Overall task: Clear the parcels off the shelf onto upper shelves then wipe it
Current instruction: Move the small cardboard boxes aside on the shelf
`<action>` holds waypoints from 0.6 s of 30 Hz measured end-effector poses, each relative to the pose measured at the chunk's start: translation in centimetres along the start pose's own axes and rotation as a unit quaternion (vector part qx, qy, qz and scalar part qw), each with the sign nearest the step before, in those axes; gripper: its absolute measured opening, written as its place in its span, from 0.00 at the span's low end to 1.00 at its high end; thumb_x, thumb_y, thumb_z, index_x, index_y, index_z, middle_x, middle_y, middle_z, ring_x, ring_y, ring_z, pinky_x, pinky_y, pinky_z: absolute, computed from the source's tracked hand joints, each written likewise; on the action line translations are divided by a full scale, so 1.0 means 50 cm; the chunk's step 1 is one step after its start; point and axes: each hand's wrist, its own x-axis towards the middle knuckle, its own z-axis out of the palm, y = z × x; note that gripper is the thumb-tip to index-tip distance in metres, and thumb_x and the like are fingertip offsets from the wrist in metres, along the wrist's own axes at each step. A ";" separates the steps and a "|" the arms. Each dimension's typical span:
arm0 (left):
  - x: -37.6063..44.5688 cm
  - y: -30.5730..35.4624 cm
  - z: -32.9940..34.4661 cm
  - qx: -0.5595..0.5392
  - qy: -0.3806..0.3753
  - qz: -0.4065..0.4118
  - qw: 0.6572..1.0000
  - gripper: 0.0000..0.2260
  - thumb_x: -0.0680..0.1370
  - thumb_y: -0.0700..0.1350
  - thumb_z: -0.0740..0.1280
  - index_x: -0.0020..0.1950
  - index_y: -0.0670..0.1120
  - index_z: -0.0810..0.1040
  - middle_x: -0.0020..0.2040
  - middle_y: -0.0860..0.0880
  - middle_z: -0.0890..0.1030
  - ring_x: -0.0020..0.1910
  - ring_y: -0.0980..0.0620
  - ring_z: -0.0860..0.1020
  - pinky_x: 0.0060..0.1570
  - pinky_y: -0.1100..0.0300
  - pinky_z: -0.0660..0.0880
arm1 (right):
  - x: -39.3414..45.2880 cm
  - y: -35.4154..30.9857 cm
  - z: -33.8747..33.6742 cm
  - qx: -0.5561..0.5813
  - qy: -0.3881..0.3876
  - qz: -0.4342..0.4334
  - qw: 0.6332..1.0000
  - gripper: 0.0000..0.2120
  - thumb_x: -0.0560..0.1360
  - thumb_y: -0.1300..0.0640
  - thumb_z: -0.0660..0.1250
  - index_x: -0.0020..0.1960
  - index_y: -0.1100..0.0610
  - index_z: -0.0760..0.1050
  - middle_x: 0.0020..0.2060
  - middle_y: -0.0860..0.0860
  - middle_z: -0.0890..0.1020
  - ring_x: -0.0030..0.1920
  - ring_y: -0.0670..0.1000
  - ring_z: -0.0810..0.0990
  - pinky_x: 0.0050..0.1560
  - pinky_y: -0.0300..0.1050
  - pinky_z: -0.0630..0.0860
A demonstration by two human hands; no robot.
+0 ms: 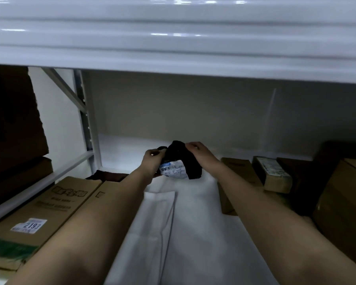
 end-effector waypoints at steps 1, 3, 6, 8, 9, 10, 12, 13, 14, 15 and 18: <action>-0.004 -0.004 -0.001 -0.016 0.016 0.008 1.000 0.10 0.80 0.43 0.62 0.39 0.49 0.71 0.36 0.49 0.75 0.25 0.59 0.78 0.23 0.70 0.73 | -0.002 0.002 0.007 0.018 0.012 -0.001 1.000 0.22 0.80 0.46 0.59 0.70 0.55 0.66 0.66 0.55 0.73 0.63 0.54 0.74 0.61 0.45 0.70; -0.008 -0.010 -0.005 -0.051 0.048 0.015 0.997 0.08 0.80 0.42 0.64 0.40 0.47 0.72 0.37 0.48 0.76 0.23 0.61 0.77 0.21 0.70 0.72 | -0.006 0.007 0.022 0.052 0.050 0.001 0.997 0.24 0.79 0.48 0.61 0.72 0.55 0.63 0.66 0.56 0.72 0.63 0.55 0.74 0.62 0.46 0.72; -0.013 -0.015 -0.019 -0.083 0.085 0.020 0.993 0.04 0.78 0.41 0.66 0.52 0.43 0.74 0.47 0.43 0.78 0.33 0.54 0.78 0.26 0.68 0.75 | -0.014 0.006 0.039 0.053 0.144 0.052 0.987 0.32 0.76 0.44 0.64 0.74 0.54 0.58 0.70 0.57 0.66 0.67 0.58 0.69 0.65 0.52 0.69; -0.013 -0.018 -0.031 -0.095 0.097 0.018 0.991 0.12 0.78 0.40 0.65 0.61 0.43 0.71 0.51 0.43 0.77 0.37 0.54 0.77 0.32 0.64 0.76 | -0.025 0.002 0.046 0.102 0.125 0.148 0.976 0.39 0.74 0.38 0.63 0.77 0.53 0.52 0.72 0.57 0.62 0.70 0.60 0.65 0.65 0.55 0.68; -0.012 -0.017 -0.034 -0.103 0.099 0.017 0.990 0.15 0.78 0.40 0.65 0.64 0.44 0.69 0.51 0.44 0.76 0.38 0.54 0.77 0.34 0.63 0.75 | -0.033 -0.001 0.046 0.139 0.085 0.196 0.967 0.41 0.73 0.34 0.62 0.77 0.52 0.51 0.72 0.56 0.61 0.69 0.61 0.65 0.63 0.56 0.69; -0.015 -0.014 -0.039 -0.107 0.095 0.015 0.990 0.17 0.78 0.40 0.65 0.67 0.44 0.66 0.50 0.44 0.76 0.39 0.54 0.77 0.35 0.63 0.75 | -0.040 -0.004 0.047 0.168 0.042 0.233 0.957 0.41 0.72 0.31 0.61 0.76 0.51 0.53 0.72 0.55 0.63 0.68 0.61 0.67 0.60 0.56 0.71; -0.017 -0.010 -0.050 -0.103 0.077 0.006 0.992 0.19 0.79 0.40 0.64 0.68 0.45 0.64 0.50 0.45 0.75 0.39 0.54 0.76 0.35 0.62 0.74 | -0.048 -0.005 0.049 0.212 -0.017 0.261 0.942 0.38 0.70 0.29 0.61 0.72 0.49 0.62 0.68 0.55 0.68 0.63 0.61 0.73 0.53 0.54 0.77; -0.015 -0.011 -0.059 -0.098 0.067 -0.001 0.993 0.19 0.79 0.39 0.64 0.69 0.45 0.63 0.53 0.44 0.74 0.39 0.54 0.76 0.34 0.62 0.74 | -0.048 -0.003 0.054 0.224 -0.027 0.258 0.939 0.34 0.70 0.30 0.62 0.69 0.49 0.67 0.64 0.55 0.72 0.59 0.60 0.76 0.52 0.52 0.78; -0.015 -0.011 -0.069 -0.088 0.058 -0.009 0.994 0.20 0.79 0.40 0.64 0.69 0.45 0.63 0.55 0.43 0.74 0.40 0.53 0.76 0.34 0.61 0.74 | -0.048 -0.002 0.062 0.226 -0.028 0.248 0.942 0.31 0.70 0.32 0.63 0.66 0.50 0.70 0.59 0.54 0.75 0.55 0.58 0.78 0.51 0.51 0.79; -0.012 -0.013 -0.080 -0.072 0.050 -0.015 0.996 0.20 0.78 0.41 0.64 0.68 0.45 0.63 0.56 0.42 0.74 0.40 0.53 0.76 0.34 0.61 0.74 | -0.046 -0.003 0.071 0.226 -0.023 0.237 0.945 0.28 0.71 0.35 0.64 0.64 0.51 0.72 0.54 0.53 0.77 0.52 0.56 0.80 0.50 0.49 0.79; -0.009 -0.017 -0.115 -0.026 0.030 -0.031 0.999 0.20 0.78 0.44 0.65 0.68 0.46 0.62 0.57 0.43 0.75 0.41 0.53 0.77 0.33 0.60 0.74 | -0.039 -0.001 0.101 0.219 0.003 0.213 0.952 0.23 0.74 0.42 0.65 0.65 0.52 0.72 0.45 0.50 0.78 0.47 0.52 0.80 0.52 0.46 0.77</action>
